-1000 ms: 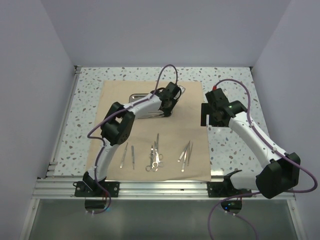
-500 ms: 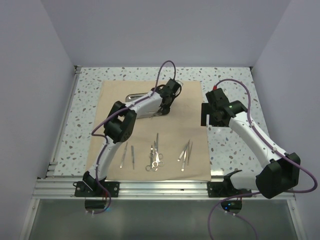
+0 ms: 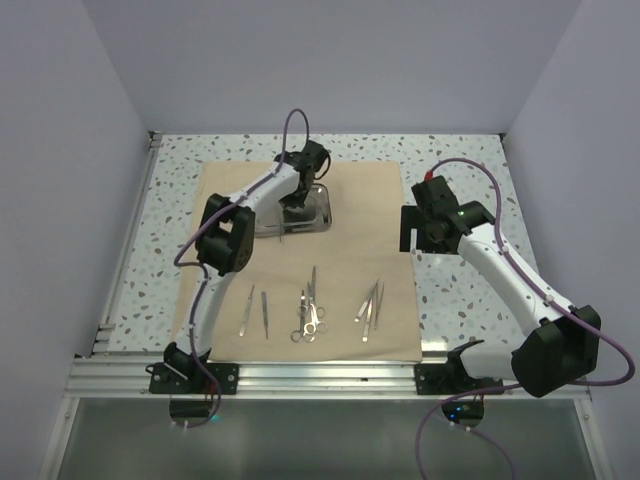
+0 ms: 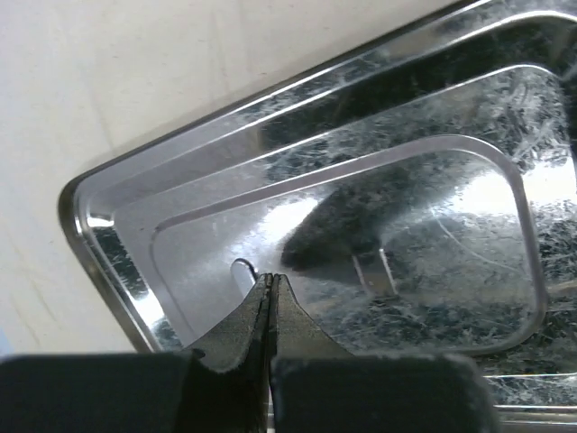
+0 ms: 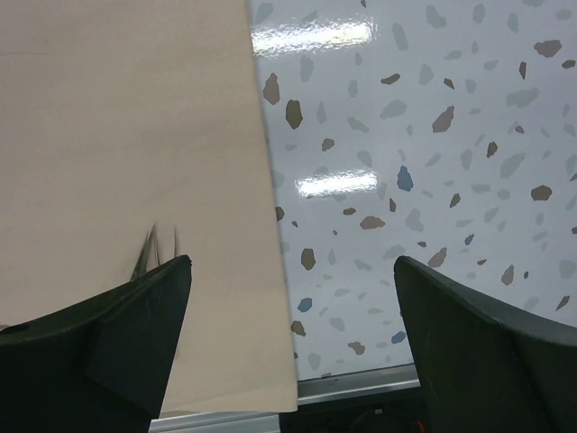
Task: Open and lay out the surgical kit
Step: Pick up the medical item from the container.
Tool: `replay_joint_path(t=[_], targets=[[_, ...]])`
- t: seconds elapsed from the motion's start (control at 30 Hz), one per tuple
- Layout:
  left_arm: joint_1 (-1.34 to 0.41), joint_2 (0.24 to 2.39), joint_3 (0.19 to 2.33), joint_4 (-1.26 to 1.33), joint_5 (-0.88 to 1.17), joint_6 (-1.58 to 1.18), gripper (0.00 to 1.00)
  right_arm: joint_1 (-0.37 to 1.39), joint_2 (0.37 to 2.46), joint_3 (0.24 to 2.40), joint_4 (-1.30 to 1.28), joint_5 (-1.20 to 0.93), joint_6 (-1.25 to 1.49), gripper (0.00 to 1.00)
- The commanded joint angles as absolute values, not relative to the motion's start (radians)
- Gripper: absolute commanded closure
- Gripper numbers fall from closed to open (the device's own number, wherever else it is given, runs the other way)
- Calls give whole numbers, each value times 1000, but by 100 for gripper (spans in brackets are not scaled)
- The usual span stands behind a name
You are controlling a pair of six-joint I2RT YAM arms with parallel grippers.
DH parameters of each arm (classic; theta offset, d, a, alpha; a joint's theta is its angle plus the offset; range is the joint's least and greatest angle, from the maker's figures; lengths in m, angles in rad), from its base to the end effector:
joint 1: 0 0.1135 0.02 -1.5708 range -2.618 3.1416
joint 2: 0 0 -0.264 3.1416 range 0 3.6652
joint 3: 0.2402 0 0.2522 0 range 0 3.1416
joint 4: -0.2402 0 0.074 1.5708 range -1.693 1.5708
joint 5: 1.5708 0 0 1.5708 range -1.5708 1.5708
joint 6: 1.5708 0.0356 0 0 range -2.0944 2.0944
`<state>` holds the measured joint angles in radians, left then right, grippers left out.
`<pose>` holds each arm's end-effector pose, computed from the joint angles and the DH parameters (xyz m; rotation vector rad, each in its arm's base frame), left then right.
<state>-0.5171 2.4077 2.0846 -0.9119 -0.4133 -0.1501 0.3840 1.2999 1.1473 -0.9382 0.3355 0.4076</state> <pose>0.4439 -0.2360 0.1688 0.3936 2.6402 0.3804 0.2364 0.0829 0.2945 0.1368 2.5680 -0.1591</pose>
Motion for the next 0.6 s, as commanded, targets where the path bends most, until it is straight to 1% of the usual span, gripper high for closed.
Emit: replay_joint_path(t=[0.0, 0.2, 0.23, 0.27, 0.3, 0.33, 0.37, 0.4, 0.5, 0.57], targets=[[-522, 2284, 2086, -925, -445, -170, 100, 377, 1273, 1140, -913, 307, 417, 2], [-517, 2238, 2026, -917, -437, -187, 100, 377, 1270, 1137, -911, 295, 420, 2], [-517, 2238, 2032, -933, -436, -192, 98, 379, 1270, 1135, -910, 293, 422, 2], [-517, 2235, 2037, -942, -439, -204, 90, 379, 1270, 1135, -907, 288, 422, 2], [-517, 2232, 2045, -951, -436, -209, 76, 379, 1272, 1135, -908, 285, 423, 2], [-517, 2226, 2045, -962, -434, -212, 71, 379, 1276, 1137, -907, 285, 423, 2], [-517, 2211, 2043, -969, -425, -218, 68, 379, 1275, 1137, -907, 284, 422, 2], [-517, 2200, 2037, -974, -420, -222, 63, 379, 1275, 1137, -905, 282, 423, 2], [-515, 2145, 1944, -966, -394, -244, 53, 379, 1278, 1138, -904, 282, 425, 1], [-515, 2103, 1892, -942, -368, -265, 53, 379, 1276, 1137, -904, 282, 426, 2]])
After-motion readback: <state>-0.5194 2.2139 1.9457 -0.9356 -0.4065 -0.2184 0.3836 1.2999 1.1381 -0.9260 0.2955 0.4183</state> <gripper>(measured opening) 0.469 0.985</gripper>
